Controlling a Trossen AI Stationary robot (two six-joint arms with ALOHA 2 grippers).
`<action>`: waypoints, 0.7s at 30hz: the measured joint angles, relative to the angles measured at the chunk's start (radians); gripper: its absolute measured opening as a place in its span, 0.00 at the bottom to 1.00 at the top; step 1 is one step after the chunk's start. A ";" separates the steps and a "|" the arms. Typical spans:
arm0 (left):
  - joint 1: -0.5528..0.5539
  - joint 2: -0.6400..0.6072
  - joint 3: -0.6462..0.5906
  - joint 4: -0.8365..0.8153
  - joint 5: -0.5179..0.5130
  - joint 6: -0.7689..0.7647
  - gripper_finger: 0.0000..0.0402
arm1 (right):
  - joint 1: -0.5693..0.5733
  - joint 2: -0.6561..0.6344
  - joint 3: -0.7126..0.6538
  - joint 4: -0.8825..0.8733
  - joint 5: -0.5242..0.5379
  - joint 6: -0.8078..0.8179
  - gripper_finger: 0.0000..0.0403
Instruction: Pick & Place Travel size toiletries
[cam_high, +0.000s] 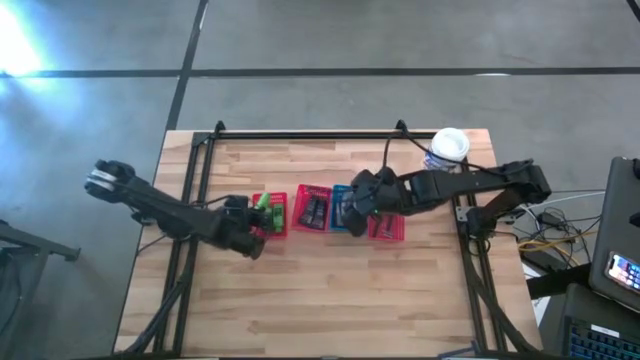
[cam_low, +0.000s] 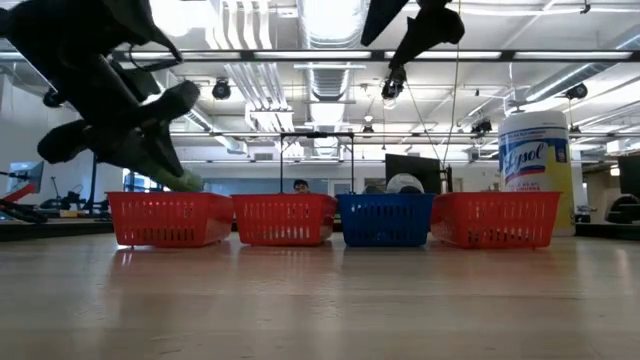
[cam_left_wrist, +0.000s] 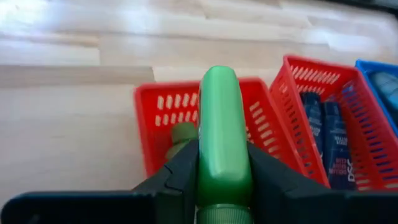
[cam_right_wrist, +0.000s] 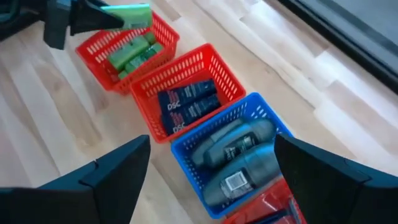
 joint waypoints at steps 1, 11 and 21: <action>0.010 0.006 0.000 0.021 0.017 0.015 0.26 | 0.005 0.000 -0.007 0.003 0.000 0.005 0.83; 0.042 0.053 0.000 0.103 0.061 0.087 0.43 | 0.016 -0.005 -0.036 0.014 0.000 -0.012 0.82; 0.010 -0.036 0.081 0.110 0.152 0.260 0.53 | 0.015 -0.077 -0.037 0.012 -0.067 -0.061 0.88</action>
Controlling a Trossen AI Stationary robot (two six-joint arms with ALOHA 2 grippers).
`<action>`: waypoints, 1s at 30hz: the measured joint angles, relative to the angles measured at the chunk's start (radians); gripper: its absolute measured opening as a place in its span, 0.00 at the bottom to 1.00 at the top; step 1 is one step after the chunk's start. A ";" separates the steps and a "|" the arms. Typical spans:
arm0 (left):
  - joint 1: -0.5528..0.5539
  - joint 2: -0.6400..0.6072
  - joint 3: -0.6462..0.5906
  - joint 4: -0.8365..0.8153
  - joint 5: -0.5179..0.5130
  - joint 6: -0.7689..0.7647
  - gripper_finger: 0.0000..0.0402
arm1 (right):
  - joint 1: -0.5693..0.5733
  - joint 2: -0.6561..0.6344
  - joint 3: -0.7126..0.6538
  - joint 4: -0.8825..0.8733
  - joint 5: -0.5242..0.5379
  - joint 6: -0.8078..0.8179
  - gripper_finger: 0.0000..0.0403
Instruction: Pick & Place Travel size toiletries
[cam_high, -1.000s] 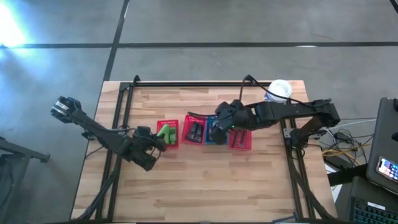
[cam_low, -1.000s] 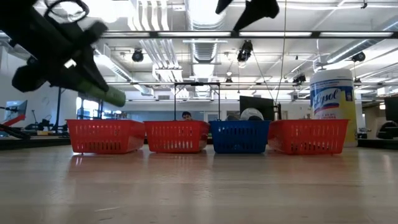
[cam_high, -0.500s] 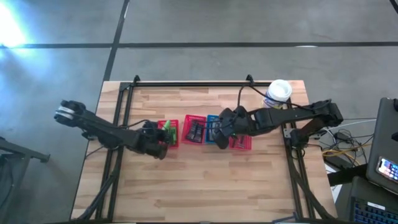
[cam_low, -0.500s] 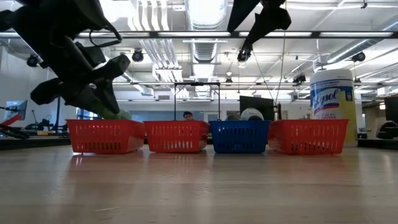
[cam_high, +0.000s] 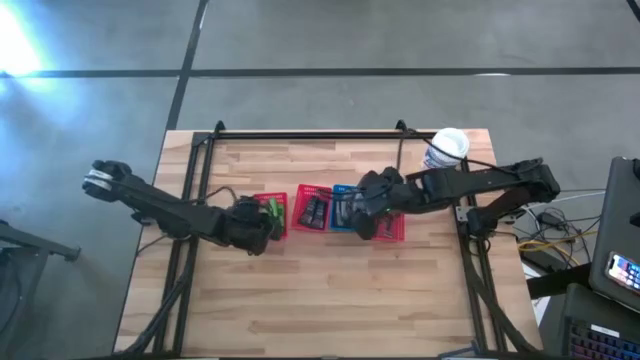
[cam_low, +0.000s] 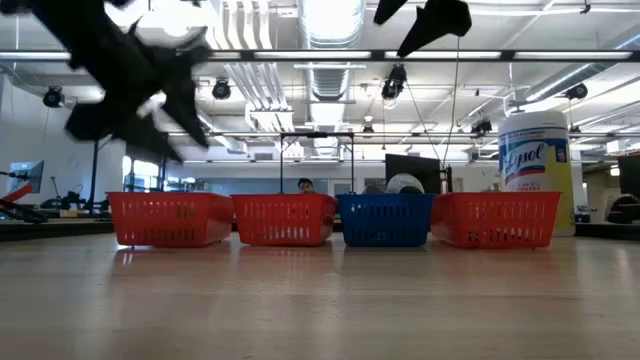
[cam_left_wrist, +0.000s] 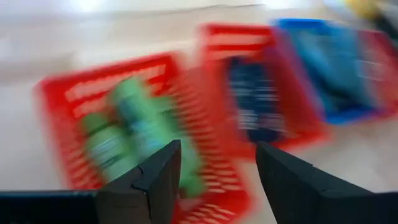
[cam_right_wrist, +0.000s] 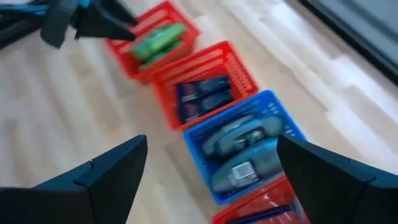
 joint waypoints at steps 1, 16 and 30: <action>-0.010 -0.022 0.015 0.019 -0.001 0.077 0.52 | 0.000 -0.015 -0.001 0.001 -0.027 -0.016 0.88; 0.013 -0.297 -0.073 0.526 0.345 0.691 0.52 | -0.096 -0.432 -0.441 0.260 -0.184 -0.087 0.76; 0.053 -0.414 -0.122 0.731 0.430 0.937 0.51 | -0.089 -0.842 -0.743 0.500 -0.292 -0.061 0.66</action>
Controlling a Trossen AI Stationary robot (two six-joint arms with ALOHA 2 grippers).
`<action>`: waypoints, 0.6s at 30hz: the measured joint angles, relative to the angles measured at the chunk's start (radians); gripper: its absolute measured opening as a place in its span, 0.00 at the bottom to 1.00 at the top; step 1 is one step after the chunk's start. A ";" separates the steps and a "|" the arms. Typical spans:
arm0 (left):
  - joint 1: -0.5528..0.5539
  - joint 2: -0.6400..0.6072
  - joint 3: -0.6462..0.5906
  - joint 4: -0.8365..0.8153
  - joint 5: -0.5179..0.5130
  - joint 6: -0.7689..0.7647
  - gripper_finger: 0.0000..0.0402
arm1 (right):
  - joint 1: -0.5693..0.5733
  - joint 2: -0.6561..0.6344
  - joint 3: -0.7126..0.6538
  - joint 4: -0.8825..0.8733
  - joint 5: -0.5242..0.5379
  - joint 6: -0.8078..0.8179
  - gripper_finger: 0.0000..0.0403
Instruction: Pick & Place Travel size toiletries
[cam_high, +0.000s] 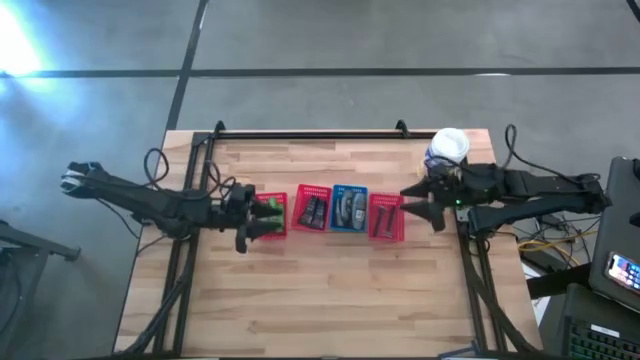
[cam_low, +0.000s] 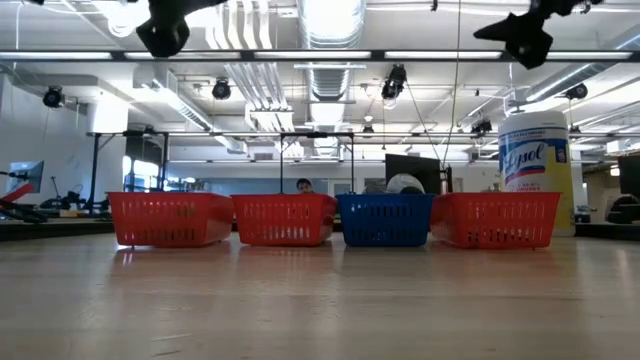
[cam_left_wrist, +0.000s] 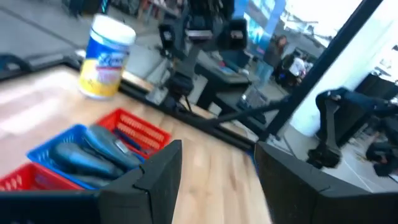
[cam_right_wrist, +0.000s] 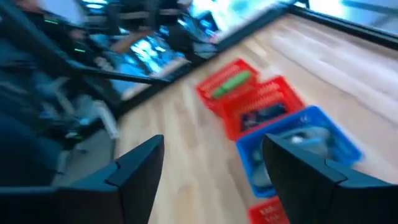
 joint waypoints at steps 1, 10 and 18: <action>0.006 -0.005 -0.022 0.033 -0.001 0.016 0.51 | 0.000 -0.035 -0.040 0.043 -0.018 -0.004 0.65; 0.061 -0.145 -0.384 0.476 0.023 0.037 0.51 | 0.001 -0.306 -0.305 0.190 -0.057 0.001 0.59; 0.064 -0.325 -0.587 0.534 -0.009 0.009 0.51 | 0.001 -0.489 -0.395 0.189 -0.050 -0.020 0.56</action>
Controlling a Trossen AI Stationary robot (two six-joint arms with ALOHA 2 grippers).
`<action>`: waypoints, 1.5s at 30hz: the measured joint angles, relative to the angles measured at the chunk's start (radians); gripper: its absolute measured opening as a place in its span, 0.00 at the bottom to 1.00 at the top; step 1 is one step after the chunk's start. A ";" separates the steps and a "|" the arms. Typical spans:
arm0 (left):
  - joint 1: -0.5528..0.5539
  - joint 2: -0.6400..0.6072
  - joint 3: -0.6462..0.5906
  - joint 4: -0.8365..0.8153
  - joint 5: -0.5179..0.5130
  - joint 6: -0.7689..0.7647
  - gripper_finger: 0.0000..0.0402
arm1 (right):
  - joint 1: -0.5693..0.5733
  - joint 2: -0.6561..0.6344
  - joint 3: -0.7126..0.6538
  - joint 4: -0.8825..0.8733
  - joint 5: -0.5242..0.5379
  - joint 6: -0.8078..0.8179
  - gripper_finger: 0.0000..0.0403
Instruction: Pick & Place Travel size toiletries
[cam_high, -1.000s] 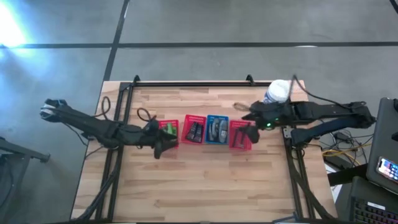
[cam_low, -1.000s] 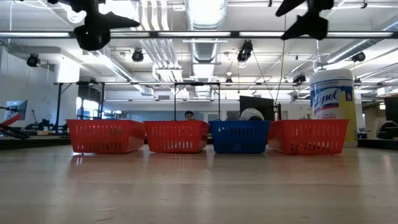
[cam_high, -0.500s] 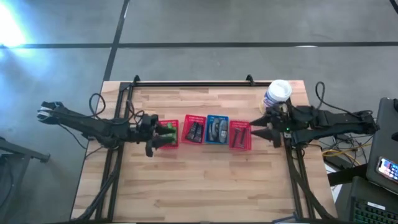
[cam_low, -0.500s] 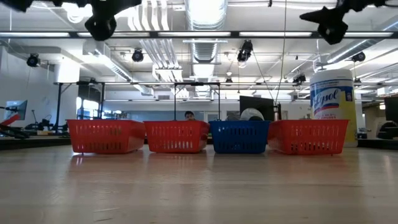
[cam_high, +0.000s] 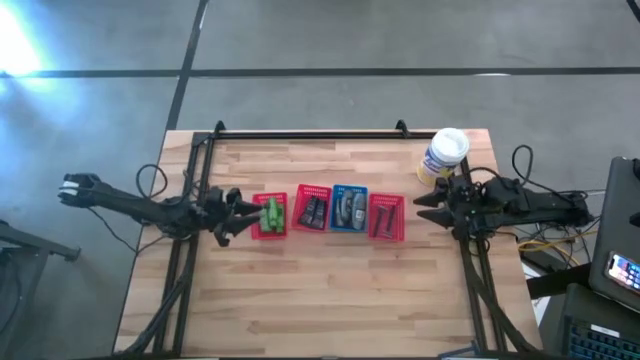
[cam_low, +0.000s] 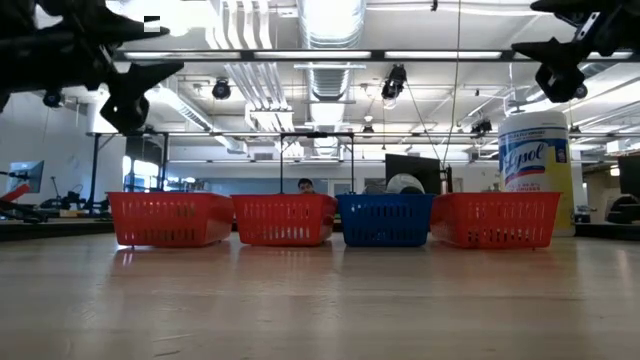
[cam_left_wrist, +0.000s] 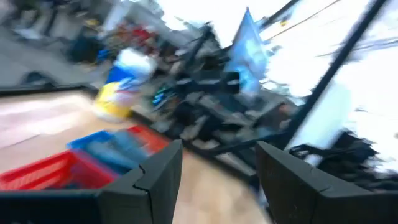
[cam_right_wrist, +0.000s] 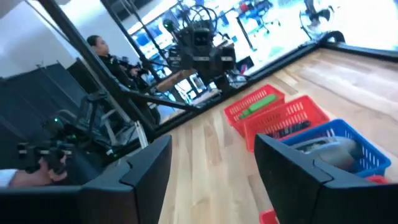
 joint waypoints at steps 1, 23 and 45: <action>0.003 -0.026 0.003 -0.067 -0.020 -0.003 0.51 | 0.000 -0.020 -0.006 -0.008 0.001 -0.009 0.56; 0.090 -0.454 0.002 -0.682 0.013 0.038 0.51 | -0.004 -0.147 -0.152 -0.078 0.008 -0.064 0.70; 0.090 -0.424 0.002 -0.680 0.006 0.037 0.51 | -0.004 -0.061 -0.215 -0.089 0.006 -0.061 0.88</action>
